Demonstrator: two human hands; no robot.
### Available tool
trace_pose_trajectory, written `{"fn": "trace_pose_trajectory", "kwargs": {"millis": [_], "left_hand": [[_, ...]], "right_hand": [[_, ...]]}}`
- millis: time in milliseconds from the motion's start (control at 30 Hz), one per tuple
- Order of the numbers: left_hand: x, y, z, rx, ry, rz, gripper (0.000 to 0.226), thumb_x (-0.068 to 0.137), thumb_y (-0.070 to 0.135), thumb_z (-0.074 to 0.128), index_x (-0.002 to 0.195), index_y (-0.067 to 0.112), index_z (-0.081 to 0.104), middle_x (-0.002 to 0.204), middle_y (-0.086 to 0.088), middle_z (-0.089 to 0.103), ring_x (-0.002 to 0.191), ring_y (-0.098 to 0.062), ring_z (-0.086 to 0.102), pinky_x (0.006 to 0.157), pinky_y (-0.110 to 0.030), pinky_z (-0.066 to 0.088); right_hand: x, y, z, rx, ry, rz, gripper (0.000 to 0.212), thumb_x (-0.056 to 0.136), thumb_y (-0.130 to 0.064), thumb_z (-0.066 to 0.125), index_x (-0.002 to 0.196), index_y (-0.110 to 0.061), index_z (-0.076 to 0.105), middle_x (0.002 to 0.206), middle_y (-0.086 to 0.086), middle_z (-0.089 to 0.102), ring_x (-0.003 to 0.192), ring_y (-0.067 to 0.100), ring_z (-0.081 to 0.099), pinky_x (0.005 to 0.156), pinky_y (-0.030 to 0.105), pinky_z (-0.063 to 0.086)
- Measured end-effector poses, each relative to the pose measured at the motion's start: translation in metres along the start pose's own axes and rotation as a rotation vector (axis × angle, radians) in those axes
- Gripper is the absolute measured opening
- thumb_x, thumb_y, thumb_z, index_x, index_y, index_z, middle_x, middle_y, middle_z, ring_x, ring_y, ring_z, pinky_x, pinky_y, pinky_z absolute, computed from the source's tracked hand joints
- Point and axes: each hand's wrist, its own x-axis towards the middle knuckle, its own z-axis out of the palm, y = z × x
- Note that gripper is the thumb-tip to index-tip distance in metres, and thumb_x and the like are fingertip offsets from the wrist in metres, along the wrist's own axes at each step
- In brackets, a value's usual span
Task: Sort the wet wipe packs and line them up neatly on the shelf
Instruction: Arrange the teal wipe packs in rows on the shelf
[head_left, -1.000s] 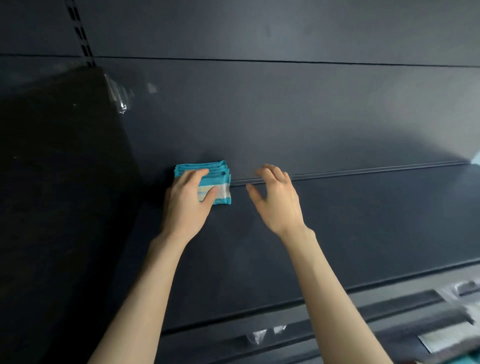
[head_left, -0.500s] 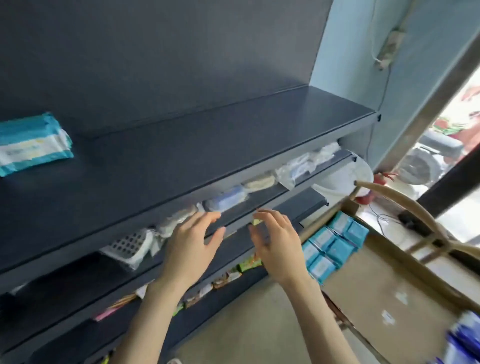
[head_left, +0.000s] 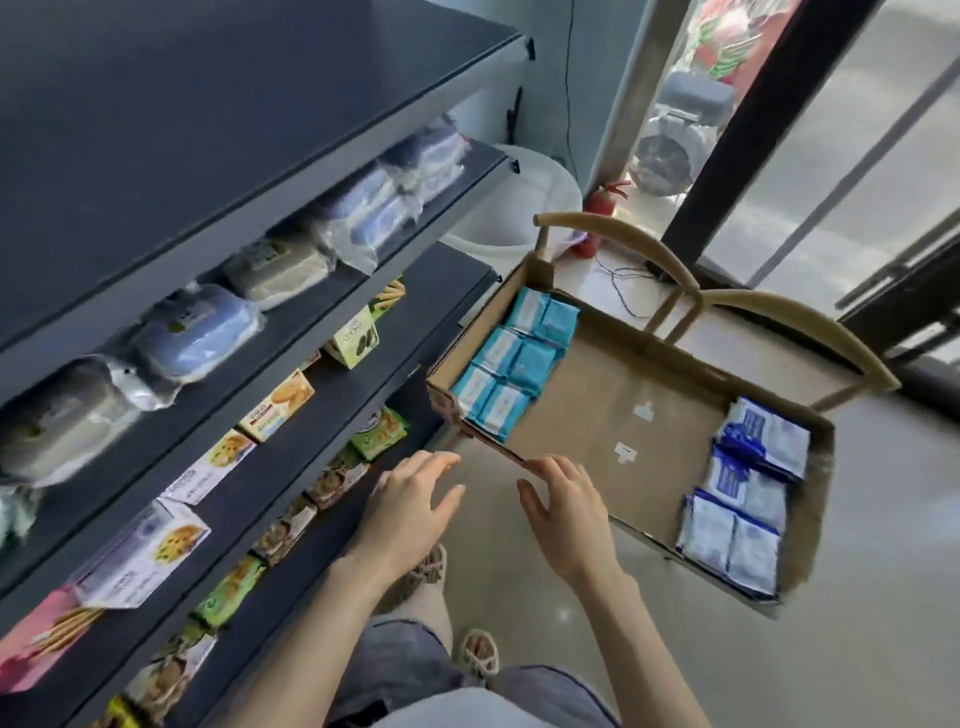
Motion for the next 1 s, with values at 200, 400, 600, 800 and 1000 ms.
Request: {"fn": "trace_pose_trajectory", "kwargs": {"millis": [200, 400, 600, 800, 1000], "left_hand": [[0.082, -0.004, -0.006, -0.002, -0.003, 0.019, 0.034, 0.094, 0.026, 0.055, 0.128, 0.019, 0.055, 0.121, 0.001, 0.057, 0.111, -0.014, 0.051, 0.091, -0.023, 0.04], [0.187, -0.031, -0.006, -0.016, -0.128, -0.011, 0.032, 0.095, 0.022, 0.053, 0.127, 0.019, 0.054, 0.124, 0.0, 0.056, 0.108, -0.007, 0.049, 0.081, -0.012, 0.033], [0.279, -0.062, 0.028, -0.015, -0.297, -0.102, 0.032, 0.096, 0.023, 0.052, 0.127, 0.017, 0.053, 0.125, -0.001, 0.057, 0.111, -0.014, 0.054, 0.083, -0.017, 0.038], [0.337, -0.094, 0.084, -0.044, -0.425, -0.219, 0.032, 0.095, 0.018, 0.054, 0.127, 0.014, 0.051, 0.122, -0.003, 0.055, 0.099, -0.006, 0.048, 0.079, -0.017, 0.038], [0.377, -0.137, 0.149, -0.017, -0.483, -0.363, 0.04, 0.094, 0.013, 0.052, 0.134, 0.009, 0.045, 0.133, -0.007, 0.049, 0.12, -0.019, 0.046, 0.091, -0.021, 0.034]], "right_hand": [[0.069, 0.016, 0.007, 0.014, 0.025, 0.076, 0.022, 0.092, -0.018, 0.06, 0.111, -0.008, 0.064, 0.113, 0.007, 0.064, 0.101, 0.027, 0.057, 0.082, 0.033, 0.044], [0.158, 0.026, 0.041, 0.059, -0.016, 0.212, 0.027, 0.095, -0.023, 0.054, 0.118, -0.009, 0.06, 0.119, 0.005, 0.061, 0.108, 0.023, 0.053, 0.086, 0.027, 0.039], [0.223, 0.053, 0.083, 0.111, -0.071, 0.42, 0.027, 0.096, -0.022, 0.052, 0.118, -0.009, 0.06, 0.119, 0.005, 0.061, 0.11, 0.023, 0.052, 0.089, 0.029, 0.038], [0.257, 0.091, 0.131, 0.179, -0.137, 0.623, 0.027, 0.097, -0.021, 0.05, 0.12, -0.009, 0.058, 0.121, 0.005, 0.059, 0.111, 0.023, 0.052, 0.09, 0.032, 0.04], [0.278, 0.139, 0.195, 0.27, -0.187, 0.787, 0.026, 0.095, -0.018, 0.051, 0.118, -0.008, 0.057, 0.118, 0.008, 0.06, 0.108, 0.025, 0.055, 0.089, 0.034, 0.044]]}}
